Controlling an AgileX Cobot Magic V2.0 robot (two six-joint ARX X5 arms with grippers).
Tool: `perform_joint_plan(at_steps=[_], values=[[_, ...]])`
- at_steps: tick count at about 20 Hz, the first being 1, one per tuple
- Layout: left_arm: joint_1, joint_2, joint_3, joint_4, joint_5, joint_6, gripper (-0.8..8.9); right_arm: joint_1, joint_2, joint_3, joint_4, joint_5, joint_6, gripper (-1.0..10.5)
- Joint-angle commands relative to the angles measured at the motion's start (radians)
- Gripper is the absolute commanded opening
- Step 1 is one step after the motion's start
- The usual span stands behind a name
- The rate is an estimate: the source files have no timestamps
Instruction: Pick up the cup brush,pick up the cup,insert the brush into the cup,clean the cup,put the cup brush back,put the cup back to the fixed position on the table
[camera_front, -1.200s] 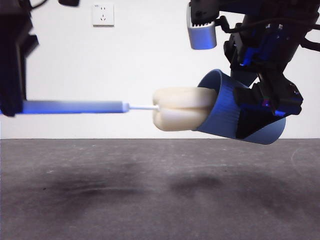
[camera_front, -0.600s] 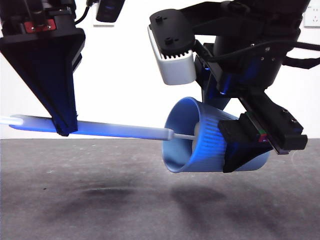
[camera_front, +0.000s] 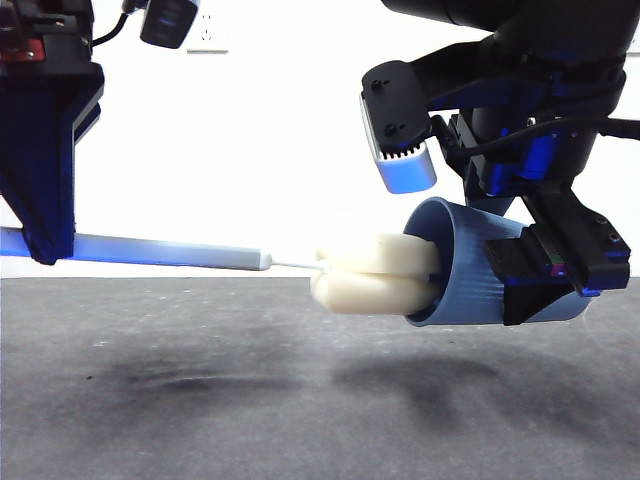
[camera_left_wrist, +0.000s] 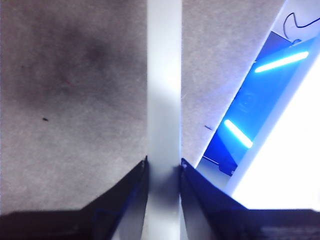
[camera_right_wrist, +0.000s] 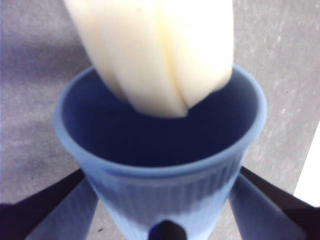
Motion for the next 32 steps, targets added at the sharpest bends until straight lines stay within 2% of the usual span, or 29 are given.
perform_joint_plan(at_steps=[1,3,8,14,17,19,21,25,32], values=[[0.005,-0.001,0.0,0.014,-0.001,0.012,-0.09,0.0,0.001,0.002,0.019,-0.001,0.013,-0.2],[0.005,-0.001,0.0,0.034,0.001,0.012,-0.09,0.002,0.001,0.002,0.036,-0.003,0.013,-0.2],[-0.018,0.011,0.0,0.135,0.101,0.008,-0.09,0.068,0.001,0.002,0.06,-0.027,0.0,-0.2],[-0.083,0.055,0.0,0.187,0.104,-0.027,-0.09,0.173,0.002,0.002,0.11,-0.034,-0.006,-0.2],[-0.086,0.055,0.0,0.176,0.097,-0.045,-0.09,0.171,0.002,0.002,0.087,-0.021,-0.001,-0.2],[-0.078,0.054,0.0,0.151,0.087,-0.046,-0.09,0.156,0.001,0.002,0.065,0.028,0.014,-0.2],[-0.071,0.054,0.0,0.122,0.043,-0.054,-0.09,0.125,0.001,0.002,0.048,0.054,0.051,-0.2],[-0.051,0.04,0.0,0.072,-0.006,-0.053,-0.09,0.042,-0.004,0.002,0.004,0.056,0.158,-0.2],[0.046,0.006,0.0,0.055,-0.01,-0.053,-0.09,-0.116,-0.112,0.002,-0.001,0.051,0.356,-0.2]])
